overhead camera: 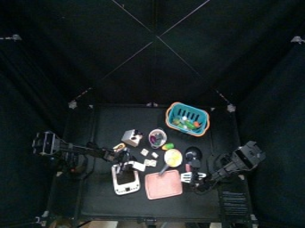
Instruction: Place salmon to right of plate
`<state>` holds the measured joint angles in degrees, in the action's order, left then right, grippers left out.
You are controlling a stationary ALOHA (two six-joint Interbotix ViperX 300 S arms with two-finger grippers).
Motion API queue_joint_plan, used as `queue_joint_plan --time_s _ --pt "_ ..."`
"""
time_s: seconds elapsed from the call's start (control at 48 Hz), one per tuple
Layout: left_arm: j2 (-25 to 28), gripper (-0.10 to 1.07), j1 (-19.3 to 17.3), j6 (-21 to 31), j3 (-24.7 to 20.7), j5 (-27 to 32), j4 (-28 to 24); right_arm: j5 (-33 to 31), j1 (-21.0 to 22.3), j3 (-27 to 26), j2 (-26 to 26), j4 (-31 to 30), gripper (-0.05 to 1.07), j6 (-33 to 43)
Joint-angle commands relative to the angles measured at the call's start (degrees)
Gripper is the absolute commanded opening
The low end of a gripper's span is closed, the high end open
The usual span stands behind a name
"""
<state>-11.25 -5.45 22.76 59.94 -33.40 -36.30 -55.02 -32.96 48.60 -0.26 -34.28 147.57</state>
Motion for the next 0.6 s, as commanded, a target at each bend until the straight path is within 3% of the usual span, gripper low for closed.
queue_joint_plan --time_s 0.0,0.583 --pt "-0.4 0.49 -0.2 0.0 -0.6 -0.3 0.2 -0.1 0.1 -0.8 -0.8 -0.2 0.87 0.3" --pt "0.0 0.49 -0.2 0.0 -0.6 -0.4 0.2 -0.4 -0.3 -0.4 -3.6 -0.9 0.87 -1.5"
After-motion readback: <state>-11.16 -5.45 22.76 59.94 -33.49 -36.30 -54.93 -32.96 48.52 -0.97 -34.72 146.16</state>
